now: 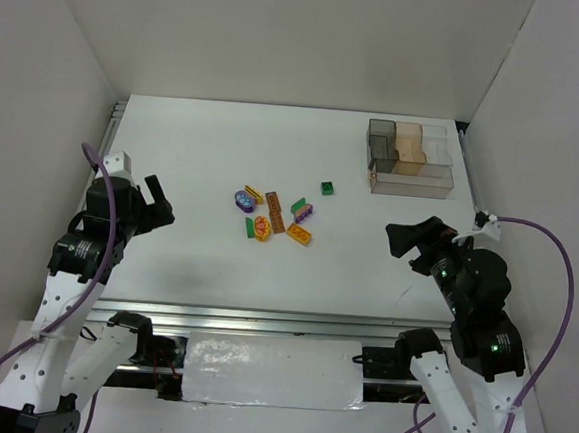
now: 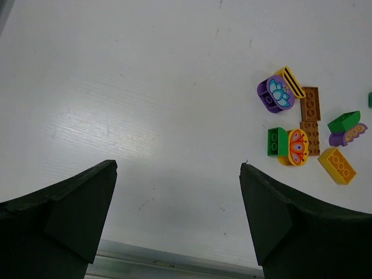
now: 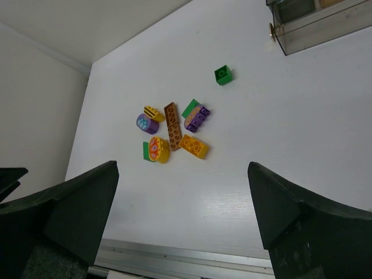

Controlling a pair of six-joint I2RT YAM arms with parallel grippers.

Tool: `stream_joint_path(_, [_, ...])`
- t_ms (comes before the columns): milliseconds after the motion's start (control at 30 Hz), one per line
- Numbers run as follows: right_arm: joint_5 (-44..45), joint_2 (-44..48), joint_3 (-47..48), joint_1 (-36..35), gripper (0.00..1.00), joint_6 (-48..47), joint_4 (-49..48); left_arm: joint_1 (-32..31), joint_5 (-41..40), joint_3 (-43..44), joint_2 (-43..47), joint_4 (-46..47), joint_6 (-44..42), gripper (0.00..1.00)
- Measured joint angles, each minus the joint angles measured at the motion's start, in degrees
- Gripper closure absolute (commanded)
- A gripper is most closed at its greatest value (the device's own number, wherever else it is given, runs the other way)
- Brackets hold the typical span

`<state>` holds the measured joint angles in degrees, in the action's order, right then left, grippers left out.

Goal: Sort the legos into containers by color

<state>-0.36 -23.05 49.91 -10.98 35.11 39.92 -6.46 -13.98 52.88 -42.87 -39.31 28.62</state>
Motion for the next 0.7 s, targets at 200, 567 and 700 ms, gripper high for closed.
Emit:
stream_joint_path(200, [0.1, 1.0, 0.0, 0.0, 0.00, 0.0, 0.2, 0.0, 0.4, 0.0, 0.0, 0.0, 0.0, 0.00])
stream_joint_path(567, [-2.3, -1.2, 0.0, 0.0, 0.00, 0.0, 1.4, -0.3, 3.3, -0.1, -3.4, 0.4, 5.1, 0.00])
stream_joint_path(700, [-4.3, -4.3, -0.1, 0.0, 0.01, -0.1, 1.4, -11.9, 1.9, -0.1, -12.3, 4.1, 11.9, 0.00])
